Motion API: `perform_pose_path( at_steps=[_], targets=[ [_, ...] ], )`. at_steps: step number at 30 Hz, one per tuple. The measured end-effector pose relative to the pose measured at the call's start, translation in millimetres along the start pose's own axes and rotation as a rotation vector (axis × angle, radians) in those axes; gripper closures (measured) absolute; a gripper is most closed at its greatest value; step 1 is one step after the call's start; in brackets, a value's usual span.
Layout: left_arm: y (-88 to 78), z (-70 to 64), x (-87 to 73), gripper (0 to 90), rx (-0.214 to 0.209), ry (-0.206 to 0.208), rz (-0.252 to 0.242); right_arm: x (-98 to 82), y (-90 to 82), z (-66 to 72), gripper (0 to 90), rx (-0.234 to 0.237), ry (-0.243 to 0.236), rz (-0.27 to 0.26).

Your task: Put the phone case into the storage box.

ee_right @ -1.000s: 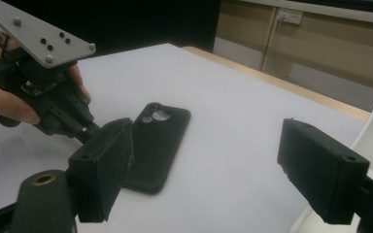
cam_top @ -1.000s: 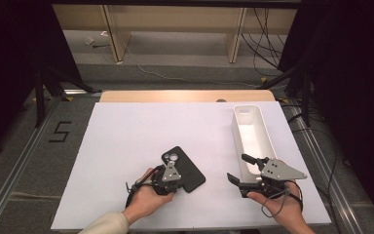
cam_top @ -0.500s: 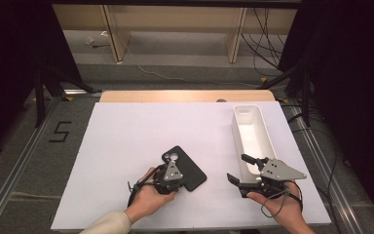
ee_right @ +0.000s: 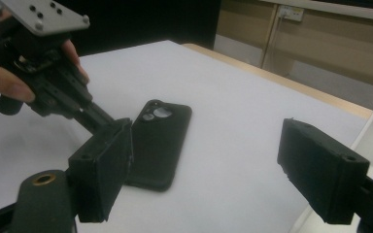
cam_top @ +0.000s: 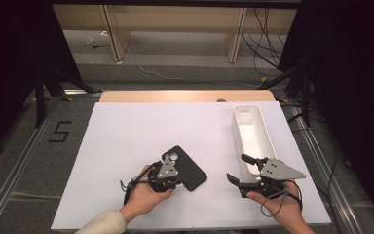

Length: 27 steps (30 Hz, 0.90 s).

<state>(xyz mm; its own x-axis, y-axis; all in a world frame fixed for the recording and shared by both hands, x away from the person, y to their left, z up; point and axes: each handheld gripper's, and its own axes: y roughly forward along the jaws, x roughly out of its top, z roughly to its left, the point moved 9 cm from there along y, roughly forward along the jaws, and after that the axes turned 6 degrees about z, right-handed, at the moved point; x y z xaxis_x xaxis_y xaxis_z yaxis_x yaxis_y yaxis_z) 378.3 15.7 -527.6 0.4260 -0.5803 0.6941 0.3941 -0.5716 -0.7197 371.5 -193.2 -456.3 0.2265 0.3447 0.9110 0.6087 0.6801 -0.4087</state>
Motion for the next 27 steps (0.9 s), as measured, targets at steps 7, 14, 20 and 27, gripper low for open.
perform_pose_path(
  at_steps=[7, 14, 20, 27],
  targets=[
    [-29.4, 13.5, 1.7, 72.1, 0.001, -0.023, -0.096, 0.0, 0.5, -0.1, 21.5, -0.001, 0.002, 0.002],
    [-52.2, 18.8, 1.6, 39.8, 0.010, -0.059, -0.180, -1.0, 1.9, 0.2, 21.5, 0.002, 0.002, 0.007],
    [-70.7, 30.0, -2.7, 11.4, 0.066, -0.099, -0.229, -1.1, 2.9, -0.5, 21.5, -0.002, 0.005, 0.011],
    [-82.7, 42.5, -11.5, 0.0, 0.129, -0.118, -0.242, -1.3, 4.5, 1.1, 21.4, 0.000, -0.002, 0.021]
  ],
)
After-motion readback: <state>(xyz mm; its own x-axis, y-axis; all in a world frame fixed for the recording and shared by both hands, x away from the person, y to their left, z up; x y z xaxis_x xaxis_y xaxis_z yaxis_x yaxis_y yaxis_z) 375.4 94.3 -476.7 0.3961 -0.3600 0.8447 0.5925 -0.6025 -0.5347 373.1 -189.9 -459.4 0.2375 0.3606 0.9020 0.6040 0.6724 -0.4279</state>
